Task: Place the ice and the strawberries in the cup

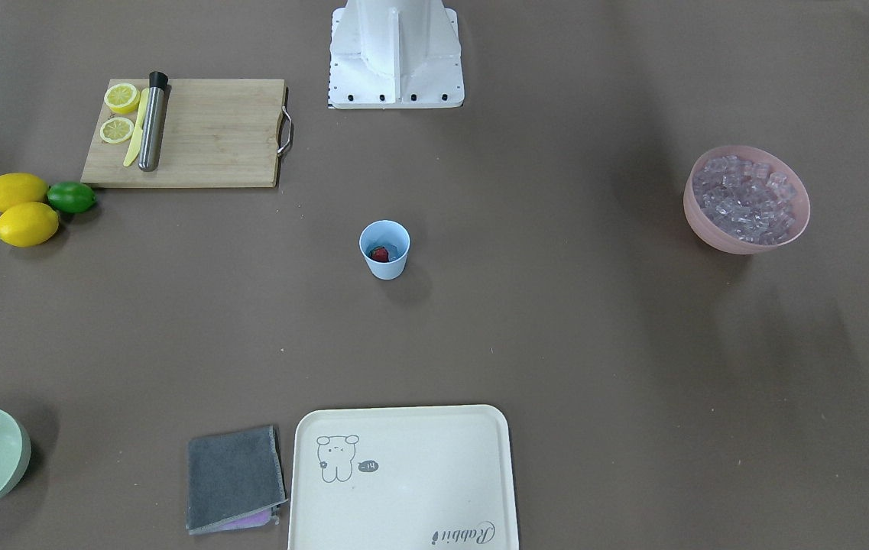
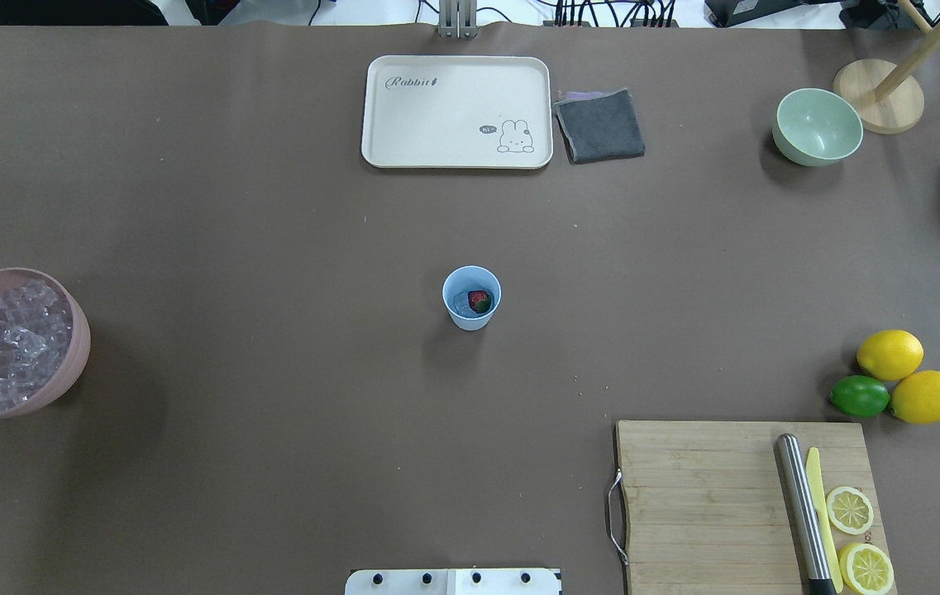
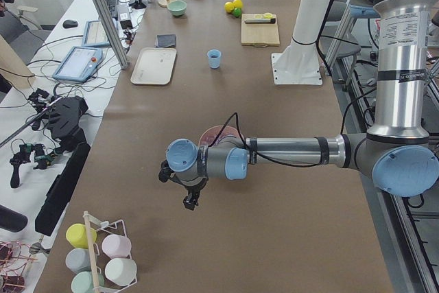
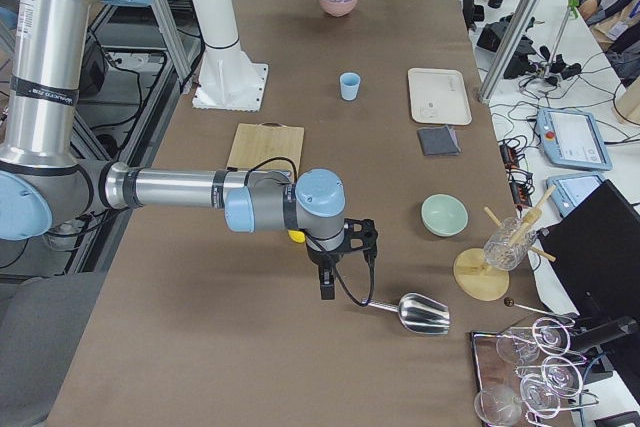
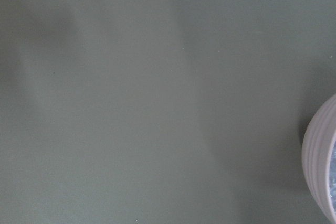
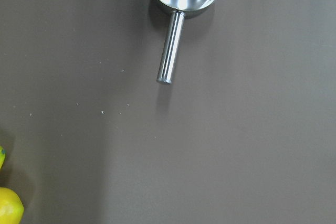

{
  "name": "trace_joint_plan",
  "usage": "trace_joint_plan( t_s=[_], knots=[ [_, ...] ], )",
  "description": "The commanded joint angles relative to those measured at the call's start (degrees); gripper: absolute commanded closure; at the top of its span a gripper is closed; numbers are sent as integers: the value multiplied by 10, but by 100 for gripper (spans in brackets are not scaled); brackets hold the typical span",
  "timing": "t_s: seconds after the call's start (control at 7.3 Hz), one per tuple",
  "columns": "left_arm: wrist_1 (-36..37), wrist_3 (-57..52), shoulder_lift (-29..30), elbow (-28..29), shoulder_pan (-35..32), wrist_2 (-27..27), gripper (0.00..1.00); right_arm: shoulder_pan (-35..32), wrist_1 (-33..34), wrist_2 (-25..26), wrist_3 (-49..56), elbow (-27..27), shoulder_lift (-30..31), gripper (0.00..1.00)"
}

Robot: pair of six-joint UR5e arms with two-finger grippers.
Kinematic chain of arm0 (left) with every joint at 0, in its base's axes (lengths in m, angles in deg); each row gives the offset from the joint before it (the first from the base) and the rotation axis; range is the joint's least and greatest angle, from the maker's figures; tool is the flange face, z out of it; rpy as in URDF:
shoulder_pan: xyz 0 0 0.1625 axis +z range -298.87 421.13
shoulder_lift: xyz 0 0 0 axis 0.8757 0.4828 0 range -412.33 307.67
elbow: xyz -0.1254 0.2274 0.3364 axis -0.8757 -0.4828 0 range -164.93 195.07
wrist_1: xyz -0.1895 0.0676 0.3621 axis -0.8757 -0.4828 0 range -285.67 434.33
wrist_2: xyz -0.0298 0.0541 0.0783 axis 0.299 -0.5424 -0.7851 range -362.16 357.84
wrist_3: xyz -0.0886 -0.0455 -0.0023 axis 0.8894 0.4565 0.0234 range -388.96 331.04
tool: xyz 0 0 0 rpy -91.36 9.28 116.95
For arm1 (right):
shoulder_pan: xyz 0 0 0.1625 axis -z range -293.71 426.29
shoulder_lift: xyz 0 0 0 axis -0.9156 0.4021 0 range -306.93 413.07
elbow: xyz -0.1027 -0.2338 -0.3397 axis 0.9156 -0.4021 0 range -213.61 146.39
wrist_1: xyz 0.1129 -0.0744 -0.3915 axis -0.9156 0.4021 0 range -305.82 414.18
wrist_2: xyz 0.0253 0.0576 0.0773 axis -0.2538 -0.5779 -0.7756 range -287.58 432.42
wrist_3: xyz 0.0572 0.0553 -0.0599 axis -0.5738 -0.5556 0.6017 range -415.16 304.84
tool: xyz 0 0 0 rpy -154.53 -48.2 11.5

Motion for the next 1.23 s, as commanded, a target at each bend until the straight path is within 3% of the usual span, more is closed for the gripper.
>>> trace_joint_plan(
  t_s=[0.0,0.41,1.1],
  knots=[
    [-2,0,-2,0,0,0,1,-27,36,5,41,3,-7,0],
    [-3,0,-2,0,0,0,1,-9,32,-2,-47,5,-25,0],
    [-3,0,2,0,0,0,1,-9,29,-6,-47,5,-23,0]
  ],
)
